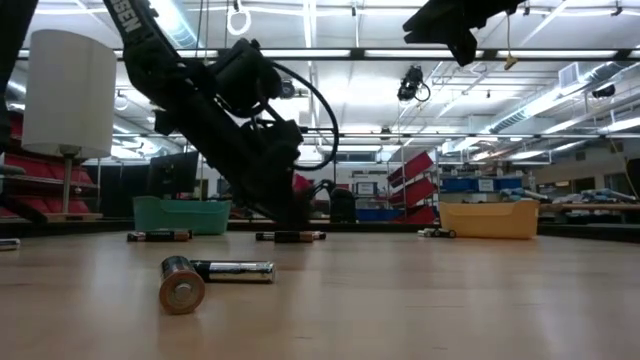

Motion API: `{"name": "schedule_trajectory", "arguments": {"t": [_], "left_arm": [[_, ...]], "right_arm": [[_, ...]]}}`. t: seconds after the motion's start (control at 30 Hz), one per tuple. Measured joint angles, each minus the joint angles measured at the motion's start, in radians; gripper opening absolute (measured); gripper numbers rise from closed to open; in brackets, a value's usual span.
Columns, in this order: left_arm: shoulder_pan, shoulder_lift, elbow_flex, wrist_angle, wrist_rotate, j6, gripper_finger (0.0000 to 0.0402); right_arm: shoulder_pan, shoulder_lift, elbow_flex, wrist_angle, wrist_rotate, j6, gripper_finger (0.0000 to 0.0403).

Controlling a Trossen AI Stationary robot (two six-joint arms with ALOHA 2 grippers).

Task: Sort batteries
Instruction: Put the black battery into the blue bin

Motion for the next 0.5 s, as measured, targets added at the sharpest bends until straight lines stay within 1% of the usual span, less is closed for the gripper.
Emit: {"name": "schedule_trajectory", "arguments": {"t": [0.2,0.27,0.5], "left_arm": [[0.0,0.009,-0.002,0.023,-0.019,0.07,0.0131],[0.0,0.011,-0.018,0.039,-0.013,0.071,0.0131],[0.001,0.072,-0.06,0.184,0.01,0.022,0.0129]], "right_arm": [[0.015,0.0,0.0,0.0,-0.001,0.015,0.0107],[0.015,0.0,0.0,0.0,-0.001,0.019,0.0107],[0.016,0.0,0.0,-0.003,-0.002,0.039,0.0107]]}}
